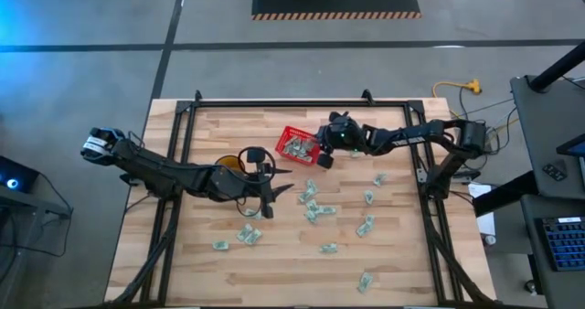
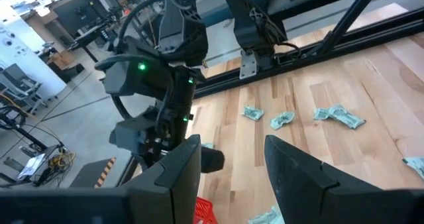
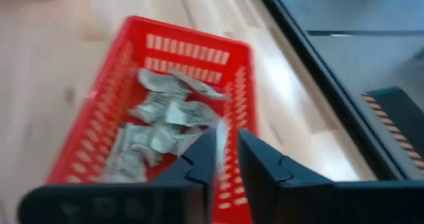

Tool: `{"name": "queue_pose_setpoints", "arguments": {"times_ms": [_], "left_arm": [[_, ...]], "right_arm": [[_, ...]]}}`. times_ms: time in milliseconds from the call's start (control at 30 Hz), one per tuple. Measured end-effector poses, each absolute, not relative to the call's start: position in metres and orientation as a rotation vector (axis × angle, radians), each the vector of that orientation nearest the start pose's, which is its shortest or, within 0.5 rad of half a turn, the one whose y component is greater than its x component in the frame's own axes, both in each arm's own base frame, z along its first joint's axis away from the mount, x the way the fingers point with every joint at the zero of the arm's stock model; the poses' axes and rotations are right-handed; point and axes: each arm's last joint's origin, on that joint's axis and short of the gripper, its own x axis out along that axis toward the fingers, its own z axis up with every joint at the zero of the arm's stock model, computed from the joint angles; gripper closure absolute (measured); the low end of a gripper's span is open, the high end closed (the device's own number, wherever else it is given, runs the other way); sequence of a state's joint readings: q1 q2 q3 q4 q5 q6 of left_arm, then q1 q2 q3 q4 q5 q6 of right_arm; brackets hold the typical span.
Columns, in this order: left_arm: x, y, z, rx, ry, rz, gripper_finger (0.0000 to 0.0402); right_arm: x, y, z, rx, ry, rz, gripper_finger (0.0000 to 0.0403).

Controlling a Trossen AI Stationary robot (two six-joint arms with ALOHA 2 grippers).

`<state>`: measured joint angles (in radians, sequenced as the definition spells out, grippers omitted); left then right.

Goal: Pick and place Stevia / Truvia into bins
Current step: Put the stevia packet into the red basket

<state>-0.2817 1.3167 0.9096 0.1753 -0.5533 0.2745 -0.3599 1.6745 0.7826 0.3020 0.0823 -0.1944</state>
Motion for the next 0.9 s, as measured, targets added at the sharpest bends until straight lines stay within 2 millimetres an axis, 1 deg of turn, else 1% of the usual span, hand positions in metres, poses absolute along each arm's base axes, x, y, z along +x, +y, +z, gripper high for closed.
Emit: {"name": "queue_pose_setpoints", "arguments": {"times_ms": [167, 233, 333, 467, 633, 733, 900], "left_arm": [[0.285, -0.067, 0.296, 0.366, 0.249, 0.24, 0.025], [0.285, -0.067, 0.296, 0.366, 0.25, 0.24, 0.025], [0.285, -0.067, 0.296, 0.367, 0.252, 0.24, 0.025], [0.285, -0.067, 0.295, 0.367, 0.254, 0.239, 0.025], [0.285, -0.067, 0.296, 0.362, 0.25, 0.24, 0.025], [0.285, -0.067, 0.296, 0.361, 0.25, 0.24, 0.025], [0.285, -0.067, 0.296, 0.361, 0.25, 0.24, 0.025]], "right_arm": [[0.303, -0.118, 0.161, -0.124, 0.663, -0.367, 0.0293], [0.297, -0.117, 0.163, -0.151, 0.723, -0.39, 0.0278], [0.281, -0.115, 0.167, -0.182, 0.867, -0.455, 0.0265], [0.26, -0.111, 0.176, -0.145, 1.0, -0.487, 0.0263], [0.243, -0.105, 0.182, -0.082, 1.062, -0.501, 0.0273], [0.235, -0.102, 0.176, -0.056, 1.093, -0.506, 0.0279], [0.222, -0.103, 0.16, 0.027, 1.133, -0.551, 0.0285]]}}
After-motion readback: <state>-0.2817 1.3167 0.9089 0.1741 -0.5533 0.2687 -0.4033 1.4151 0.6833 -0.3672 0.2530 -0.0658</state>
